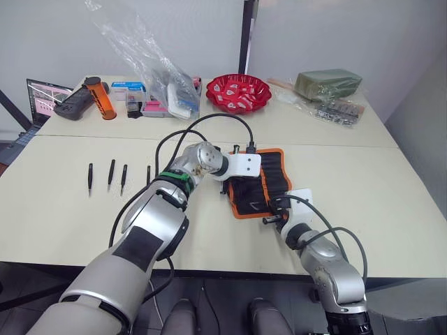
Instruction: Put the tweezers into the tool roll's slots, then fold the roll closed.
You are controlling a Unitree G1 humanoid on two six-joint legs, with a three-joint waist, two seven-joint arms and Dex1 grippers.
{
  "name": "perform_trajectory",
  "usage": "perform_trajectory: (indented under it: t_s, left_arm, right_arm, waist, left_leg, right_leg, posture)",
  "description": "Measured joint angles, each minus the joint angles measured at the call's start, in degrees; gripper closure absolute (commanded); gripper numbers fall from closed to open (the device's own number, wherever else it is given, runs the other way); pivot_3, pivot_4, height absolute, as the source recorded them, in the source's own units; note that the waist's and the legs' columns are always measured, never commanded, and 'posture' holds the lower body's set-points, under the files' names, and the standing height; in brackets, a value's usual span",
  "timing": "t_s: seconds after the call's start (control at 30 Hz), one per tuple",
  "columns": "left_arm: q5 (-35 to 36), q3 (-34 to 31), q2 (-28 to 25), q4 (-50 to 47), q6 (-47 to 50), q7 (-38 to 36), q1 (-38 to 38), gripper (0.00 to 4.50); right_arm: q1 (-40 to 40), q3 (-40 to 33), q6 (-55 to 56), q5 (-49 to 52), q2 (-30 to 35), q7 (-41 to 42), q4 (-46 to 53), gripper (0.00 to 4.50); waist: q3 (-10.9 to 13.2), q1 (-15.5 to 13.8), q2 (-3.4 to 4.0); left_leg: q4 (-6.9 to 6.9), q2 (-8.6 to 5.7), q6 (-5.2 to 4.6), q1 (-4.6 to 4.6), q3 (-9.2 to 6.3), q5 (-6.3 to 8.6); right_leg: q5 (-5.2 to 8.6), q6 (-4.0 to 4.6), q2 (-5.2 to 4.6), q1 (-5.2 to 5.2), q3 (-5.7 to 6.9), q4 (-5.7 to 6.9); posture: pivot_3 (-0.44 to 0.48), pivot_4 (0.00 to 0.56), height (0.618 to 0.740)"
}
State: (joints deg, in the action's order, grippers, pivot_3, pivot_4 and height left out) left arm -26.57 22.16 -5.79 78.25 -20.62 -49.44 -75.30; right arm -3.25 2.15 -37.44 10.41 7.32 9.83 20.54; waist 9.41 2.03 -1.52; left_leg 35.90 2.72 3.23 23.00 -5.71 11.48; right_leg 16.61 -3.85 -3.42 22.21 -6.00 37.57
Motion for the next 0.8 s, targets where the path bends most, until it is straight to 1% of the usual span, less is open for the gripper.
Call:
perform_trajectory:
  t_s: [0.37, 0.53, 0.6, 0.67, 0.73, 0.77, 0.8]
  left_arm:
    - [0.08, -2.24, 3.35, 0.18, 2.19, -0.12, 0.0, 4.5]
    - [0.07, -2.71, 3.8, 0.26, 2.48, 0.21, 0.0, 4.5]
    - [0.66, -3.68, 3.22, 0.29, 3.81, 0.16, 0.0, 3.78]
    - [1.54, -4.58, 3.22, 0.28, 4.4, 0.13, 0.0, 3.2]
    - [2.0, -5.26, 2.75, 0.27, 4.61, -0.47, 0.0, 2.53]
    - [2.08, -5.53, 1.96, 0.27, 4.69, -0.94, 0.0, 2.24]
    - [2.24, -5.85, 0.88, 0.26, 4.82, -1.48, 0.0, 1.85]
  right_arm:
    - [0.35, -0.23, 0.05, -0.02, 0.03, 0.04, 0.21, 4.48]
    - [0.37, -0.23, 0.13, -0.09, 0.05, 0.04, 0.19, 4.48]
    - [0.36, -0.23, 0.13, -0.1, 0.08, 0.12, 0.18, 4.5]
    - [0.35, -0.2, 0.13, -0.09, 0.08, 0.22, 0.16, 4.5]
    - [0.24, -0.13, 0.13, -0.06, 0.13, 0.67, 0.04, 4.5]
    - [0.15, -0.11, 0.13, -0.06, 0.22, 1.07, -0.12, 4.5]
    - [-0.1, -0.09, 0.14, -0.01, 0.28, 1.43, -0.37, 4.5]
  waist:
    - [-0.01, -0.24, 0.0]
    - [-0.01, -0.32, 0.0]
    - [-0.01, -0.3, 0.0]
    - [-0.02, -0.24, 0.0]
    - [-0.02, 0.03, 0.0]
    - [-0.02, 0.24, 0.01]
    - [-0.02, 0.36, 0.01]
  left_leg:
    - [0.01, -0.02, 0.0, 0.0, -0.02, 0.0]
    - [0.01, -0.02, 0.0, 0.0, -0.02, 0.0]
    - [0.01, -0.02, 0.0, 0.0, -0.02, 0.0]
    - [0.01, -0.02, 0.0, -0.01, -0.03, 0.0]
    - [0.0, -0.01, 0.0, -0.03, -0.03, 0.0]
    - [-0.02, -0.01, 0.0, -0.07, -0.03, 0.0]
    - [-0.03, -0.01, 0.0, -0.08, -0.03, 0.0]
  right_leg:
    - [0.0, 0.0, 0.0, -0.03, 0.0, -0.03]
    - [0.01, -0.02, 0.0, -0.04, 0.0, -0.03]
    - [0.02, -0.03, 0.0, -0.04, 0.0, -0.03]
    - [0.02, -0.03, 0.0, -0.04, 0.0, -0.02]
    - [0.01, -0.02, 0.0, -0.04, 0.0, -0.02]
    - [0.01, -0.02, 0.0, -0.04, 0.0, 0.0]
    - [0.01, -0.02, 0.01, -0.04, 0.0, 0.01]
  posture:
    - [0.0, 0.15, 0.735]
    - [0.0, 0.15, 0.735]
    - [0.0, 0.15, 0.735]
    - [0.0, 0.15, 0.735]
    - [0.0, 0.15, 0.735]
    - [0.0, 0.15, 0.735]
    - [0.0, 0.15, 0.735]
